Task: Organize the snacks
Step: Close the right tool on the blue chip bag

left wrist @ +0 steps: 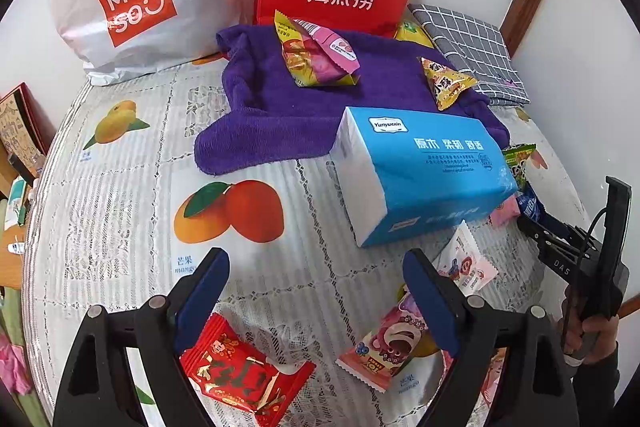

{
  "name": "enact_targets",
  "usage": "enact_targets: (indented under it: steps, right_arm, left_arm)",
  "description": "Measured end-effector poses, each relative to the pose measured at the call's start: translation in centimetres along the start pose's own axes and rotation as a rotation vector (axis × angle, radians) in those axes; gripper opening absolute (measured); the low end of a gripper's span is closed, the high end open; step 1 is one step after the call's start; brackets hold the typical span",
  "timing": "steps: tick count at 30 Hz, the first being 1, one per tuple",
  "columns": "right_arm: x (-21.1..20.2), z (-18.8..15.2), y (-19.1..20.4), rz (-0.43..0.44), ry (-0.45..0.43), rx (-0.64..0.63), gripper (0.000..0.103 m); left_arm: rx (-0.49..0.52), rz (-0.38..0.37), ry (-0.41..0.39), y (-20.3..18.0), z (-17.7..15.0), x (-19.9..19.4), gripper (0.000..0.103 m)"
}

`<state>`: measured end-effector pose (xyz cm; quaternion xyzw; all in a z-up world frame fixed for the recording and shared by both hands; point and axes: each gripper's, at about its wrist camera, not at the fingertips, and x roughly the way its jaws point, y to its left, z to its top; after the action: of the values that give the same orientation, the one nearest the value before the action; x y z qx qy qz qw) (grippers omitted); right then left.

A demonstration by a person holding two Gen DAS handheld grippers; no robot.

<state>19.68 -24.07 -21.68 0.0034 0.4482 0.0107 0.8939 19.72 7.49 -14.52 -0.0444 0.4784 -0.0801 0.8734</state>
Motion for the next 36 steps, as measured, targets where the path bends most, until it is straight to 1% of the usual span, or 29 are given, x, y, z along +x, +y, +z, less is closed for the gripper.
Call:
enact_targets:
  steps: [5, 11, 14, 18, 21, 24, 28, 30, 32, 36]
  right_arm:
    - [0.0, 0.0, 0.1, -0.001, 0.002, -0.003, 0.053]
    - [-0.7, 0.0, 0.0, 0.019, 0.017, -0.006, 0.048]
    - [-1.3, -0.2, 0.0, 0.027, 0.015, -0.009, 0.041]
    - [-1.7, -0.3, -0.3, 0.023, 0.029, -0.002, 0.039]
    - [-2.0, -0.6, -0.8, 0.040, 0.032, 0.019, 0.037]
    - [-2.4, -1.1, -1.0, 0.055, 0.036, 0.023, 0.037]
    - [-2.4, -1.1, -1.0, 0.066, 0.043, 0.000, 0.037]
    - [-2.2, -0.9, -1.0, 0.086, 0.047, -0.026, 0.037]
    - [-1.9, -0.7, -1.1, 0.105, 0.069, -0.023, 0.038]
    - [-1.9, -0.9, -0.8, 0.090, 0.069, -0.049, 0.038]
  left_arm:
    - [-0.001, 0.002, 0.000, 0.1, 0.0, 0.0, 0.088]
    - [-0.001, 0.012, 0.001, 0.1, -0.3, -0.2, 0.088]
    - [-0.008, 0.018, 0.000, 0.2, -0.5, -0.5, 0.088]
    - [-0.025, 0.020, -0.002, 0.4, -1.0, -1.1, 0.088]
    - [-0.026, 0.028, -0.004, 0.4, -1.2, -1.6, 0.088]
    - [-0.020, 0.038, -0.008, 0.2, -1.3, -2.0, 0.088]
    - [-0.011, 0.040, -0.007, -0.4, -1.3, -2.2, 0.088]
    - [-0.002, 0.047, -0.007, -0.8, -1.4, -2.2, 0.088]
    - [0.015, 0.048, 0.002, -1.1, -1.5, -2.1, 0.088]
    - [0.012, 0.053, 0.008, -0.7, -1.8, -2.0, 0.088]
